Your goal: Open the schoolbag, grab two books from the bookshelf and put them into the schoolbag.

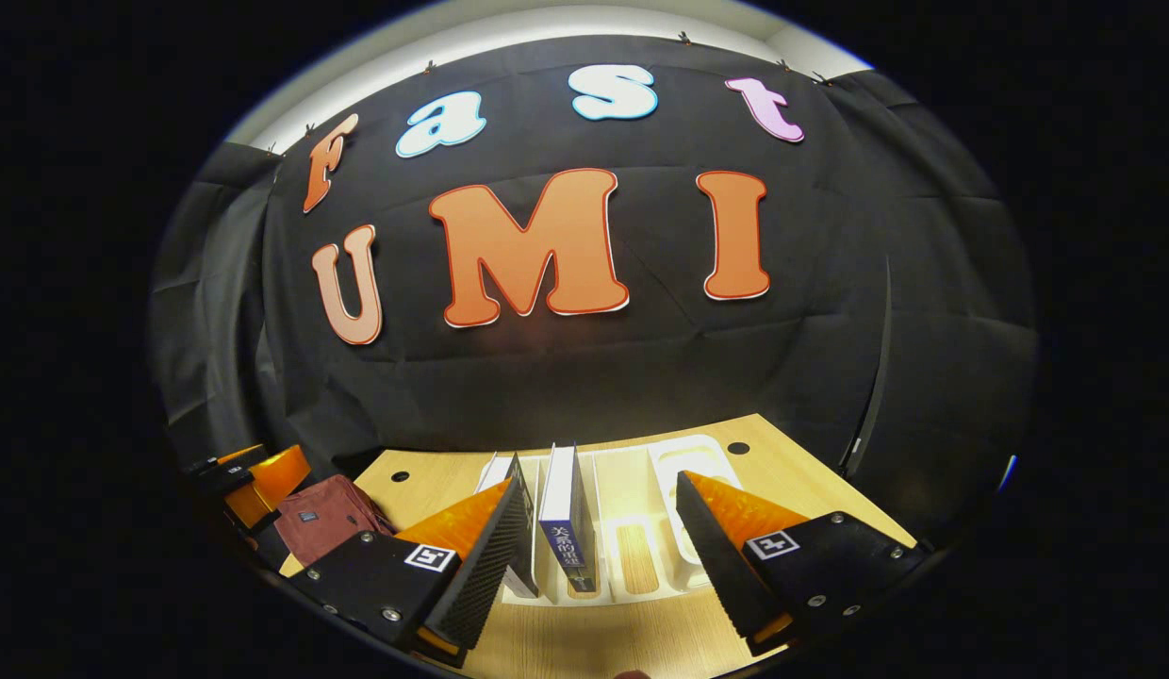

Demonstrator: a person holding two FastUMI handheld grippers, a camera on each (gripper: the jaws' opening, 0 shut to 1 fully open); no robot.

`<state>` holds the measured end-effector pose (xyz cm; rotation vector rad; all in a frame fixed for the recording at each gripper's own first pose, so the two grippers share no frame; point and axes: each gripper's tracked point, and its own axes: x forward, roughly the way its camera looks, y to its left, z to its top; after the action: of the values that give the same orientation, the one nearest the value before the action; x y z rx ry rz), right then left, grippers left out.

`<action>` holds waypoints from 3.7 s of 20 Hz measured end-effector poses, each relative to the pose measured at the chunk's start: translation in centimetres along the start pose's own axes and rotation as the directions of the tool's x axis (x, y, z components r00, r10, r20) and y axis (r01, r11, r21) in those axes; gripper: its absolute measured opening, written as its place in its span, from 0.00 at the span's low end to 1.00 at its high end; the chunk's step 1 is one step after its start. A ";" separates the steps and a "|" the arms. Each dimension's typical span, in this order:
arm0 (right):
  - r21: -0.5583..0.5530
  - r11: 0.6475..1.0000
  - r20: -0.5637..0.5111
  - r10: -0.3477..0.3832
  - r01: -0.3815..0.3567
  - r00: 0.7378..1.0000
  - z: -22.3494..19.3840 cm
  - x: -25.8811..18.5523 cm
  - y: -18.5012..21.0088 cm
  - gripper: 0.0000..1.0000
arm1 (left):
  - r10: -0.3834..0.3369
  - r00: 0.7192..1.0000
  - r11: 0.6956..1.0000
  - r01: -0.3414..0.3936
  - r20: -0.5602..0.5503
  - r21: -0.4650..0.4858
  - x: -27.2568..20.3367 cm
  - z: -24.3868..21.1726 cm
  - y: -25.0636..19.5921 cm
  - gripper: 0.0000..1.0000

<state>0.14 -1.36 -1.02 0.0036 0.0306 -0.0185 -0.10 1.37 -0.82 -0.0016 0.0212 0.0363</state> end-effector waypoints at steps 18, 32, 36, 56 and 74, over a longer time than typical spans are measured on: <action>0.022 0.999 -0.119 -0.027 0.030 0.993 -5.2 -0.2 -2.1 0.96 | 0.180 0.918 0.871 0.018 -0.352 0.492 -4.9 -18.4 6.7 0.97; -0.006 0.997 -0.183 -0.072 0.072 0.981 -5.9 0.1 -4.5 0.96 | 0.336 0.801 0.708 0.132 -0.495 0.694 -3.2 -31.2 9.6 0.98; -0.019 0.999 -0.188 -0.046 0.043 0.981 -5.9 0.7 -3.4 0.96 | 0.362 0.777 0.745 0.090 -0.514 0.661 -3.2 -29.8 11.0 0.98; 0.036 0.998 -0.173 -0.039 0.046 0.984 -5.5 0.7 -4.2 0.96 | 0.146 0.674 0.830 0.315 -0.724 0.461 -2.6 -31.2 7.8 0.01; 0.126 0.992 -0.219 0.049 -0.021 0.974 -5.2 0.5 -3.3 0.96 | -0.130 0.597 0.877 0.442 -0.792 0.189 -1.3 -16.0 4.0 0.01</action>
<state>0.45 -4.68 -6.29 0.1293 0.2532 0.0154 -1.93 5.26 -16.76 0.3686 0.8997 -0.3135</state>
